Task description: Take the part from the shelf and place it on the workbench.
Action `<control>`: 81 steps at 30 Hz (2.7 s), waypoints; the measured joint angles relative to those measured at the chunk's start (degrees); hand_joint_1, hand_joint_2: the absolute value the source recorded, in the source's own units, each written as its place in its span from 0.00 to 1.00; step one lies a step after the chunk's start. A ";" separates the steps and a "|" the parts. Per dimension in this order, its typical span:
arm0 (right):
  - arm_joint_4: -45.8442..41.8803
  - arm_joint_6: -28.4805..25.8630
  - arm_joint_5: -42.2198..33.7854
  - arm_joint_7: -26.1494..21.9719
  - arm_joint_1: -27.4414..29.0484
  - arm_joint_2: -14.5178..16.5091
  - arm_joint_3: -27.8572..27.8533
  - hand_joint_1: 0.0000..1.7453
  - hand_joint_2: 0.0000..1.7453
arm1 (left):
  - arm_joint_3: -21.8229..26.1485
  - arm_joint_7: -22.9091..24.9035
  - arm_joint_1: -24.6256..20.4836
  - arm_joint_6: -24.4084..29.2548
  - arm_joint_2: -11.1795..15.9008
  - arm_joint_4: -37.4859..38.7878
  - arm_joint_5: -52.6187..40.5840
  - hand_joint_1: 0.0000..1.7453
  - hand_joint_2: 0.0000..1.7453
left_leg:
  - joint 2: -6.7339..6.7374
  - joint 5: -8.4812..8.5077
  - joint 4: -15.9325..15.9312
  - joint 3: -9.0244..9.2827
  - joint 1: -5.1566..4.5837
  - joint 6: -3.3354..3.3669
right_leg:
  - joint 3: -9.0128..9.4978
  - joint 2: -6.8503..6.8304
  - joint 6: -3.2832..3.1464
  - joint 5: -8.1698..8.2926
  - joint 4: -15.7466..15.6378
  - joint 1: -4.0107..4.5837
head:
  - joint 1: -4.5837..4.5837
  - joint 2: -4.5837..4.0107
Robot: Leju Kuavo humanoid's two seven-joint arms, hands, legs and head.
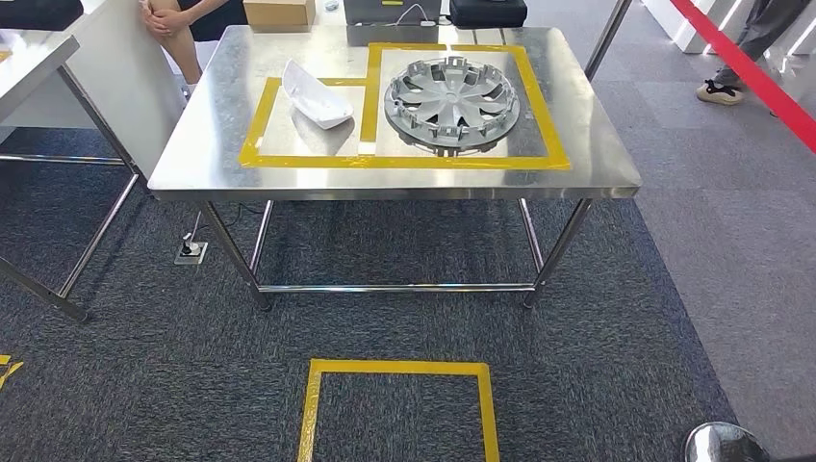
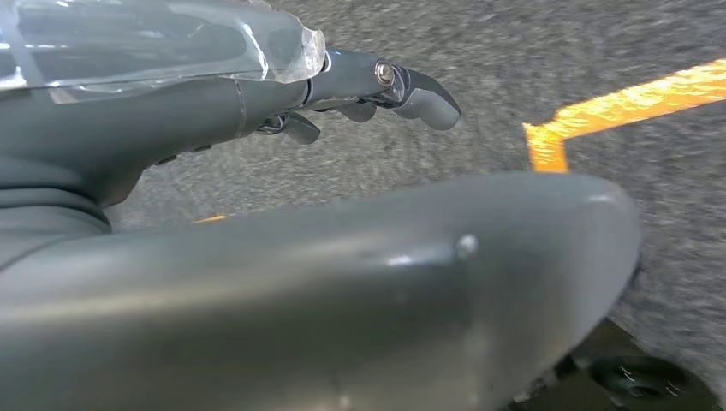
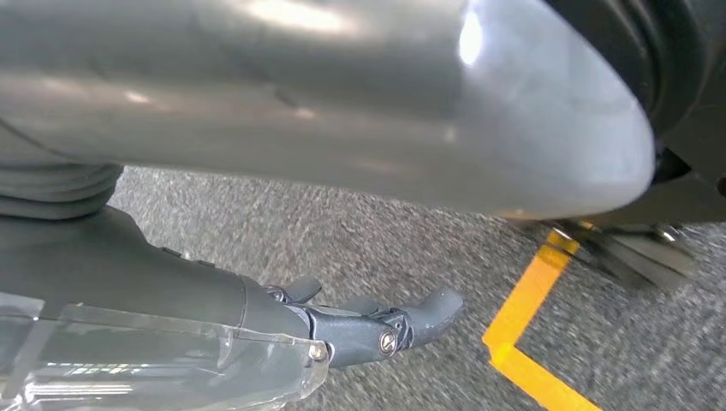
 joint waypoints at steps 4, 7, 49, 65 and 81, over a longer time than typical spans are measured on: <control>0.00 0.00 -0.01 -0.04 -0.05 0.27 0.19 0.00 0.00 | 0.25 -0.05 -0.01 -0.02 -0.03 0.46 0.12 0.00 0.00 | 0.14 2.82 0.56 -3.55 -0.29 -0.20 | 5.22 0.06 -0.48 4.06 0.47 0.04 | 0.00 0.00; 0.00 0.21 -0.14 -0.20 -0.32 0.36 0.31 0.00 0.00 | 0.55 -1.16 -0.09 0.02 -0.04 0.59 0.81 0.00 0.00 | 0.12 4.42 1.29 -5.26 -0.54 -0.88 | 14.52 0.19 -1.21 3.93 -13.03 0.27 | -0.07 0.00; 0.09 4.84 -10.61 7.85 -0.23 1.57 -7.18 0.00 1.00 | 5.67 -9.28 -0.05 -1.01 -1.16 1.31 2.89 0.00 1.00 | -0.37 -7.09 14.93 -5.05 0.42 -3.31 | 8.06 -0.21 -3.42 8.31 -14.49 0.33 | -0.63 0.00; -3.26 -0.51 -33.87 8.89 2.42 0.27 9.13 0.00 0.00 | 5.48 -6.47 3.71 -0.18 -1.78 0.12 7.68 0.00 0.00 | -0.44 -1.62 0.63 1.81 -0.21 -1.67 | 7.04 0.05 -2.08 9.87 -14.35 0.20 | -0.35 0.00; -6.48 -6.26 -60.09 9.74 7.18 0.07 31.21 0.00 0.00 | 2.13 -2.45 6.87 1.25 -1.85 -4.68 12.60 0.00 0.00 | -0.45 -1.45 0.68 1.43 -0.01 -1.90 | 6.49 0.07 -1.50 9.90 -14.09 0.35 | -0.37 0.00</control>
